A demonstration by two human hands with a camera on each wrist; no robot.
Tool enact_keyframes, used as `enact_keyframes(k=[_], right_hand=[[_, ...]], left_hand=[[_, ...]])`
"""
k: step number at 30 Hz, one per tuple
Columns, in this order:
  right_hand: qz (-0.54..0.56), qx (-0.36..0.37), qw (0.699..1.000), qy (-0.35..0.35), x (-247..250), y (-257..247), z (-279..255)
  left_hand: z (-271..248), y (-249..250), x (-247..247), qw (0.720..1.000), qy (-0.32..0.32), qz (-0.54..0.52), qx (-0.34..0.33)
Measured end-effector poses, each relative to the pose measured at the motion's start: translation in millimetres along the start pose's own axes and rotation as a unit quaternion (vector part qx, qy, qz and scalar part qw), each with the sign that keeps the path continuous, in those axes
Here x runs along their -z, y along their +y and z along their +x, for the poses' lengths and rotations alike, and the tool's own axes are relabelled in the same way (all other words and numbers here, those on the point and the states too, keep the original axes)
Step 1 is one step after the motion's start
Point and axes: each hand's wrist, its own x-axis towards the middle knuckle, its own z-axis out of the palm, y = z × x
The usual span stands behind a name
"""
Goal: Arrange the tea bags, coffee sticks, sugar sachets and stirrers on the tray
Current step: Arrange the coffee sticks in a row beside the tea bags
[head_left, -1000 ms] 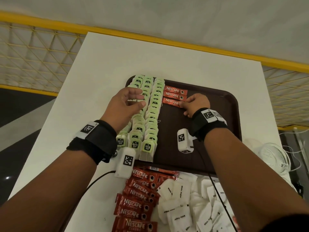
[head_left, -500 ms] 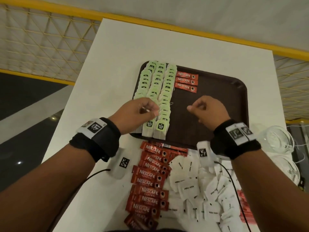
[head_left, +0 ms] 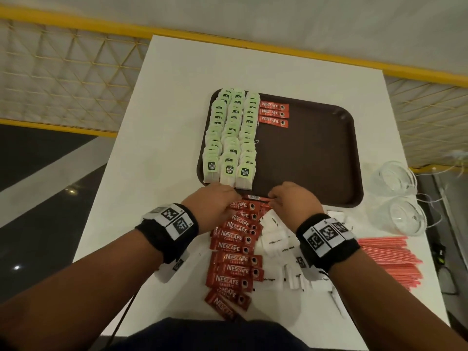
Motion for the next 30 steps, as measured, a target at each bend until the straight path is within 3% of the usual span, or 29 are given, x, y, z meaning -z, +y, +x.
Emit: enact_keyframes(k=[5, 16, 25, 30], right_hand=[[-0.042, 0.015, 0.999, 0.009, -13, -8, -1], [-0.040, 0.013, 0.999, 0.000, -18, -20, -2], [0.052, 0.012, 0.998, 0.035, -5, -2, -5], [0.133, 0.007, 0.991, -0.002, 5, 7, -3]], left_hand=[[0, -5, -8, 0.997, -0.032, 0.068, 0.012], [-2, 1, -7, 0.991, -0.082, 0.093, 0.040], [0, 5, -11, 0.988, -0.075, 0.134, 0.020], [9, 15, -13, 0.987, -0.070, 0.141, 0.027]])
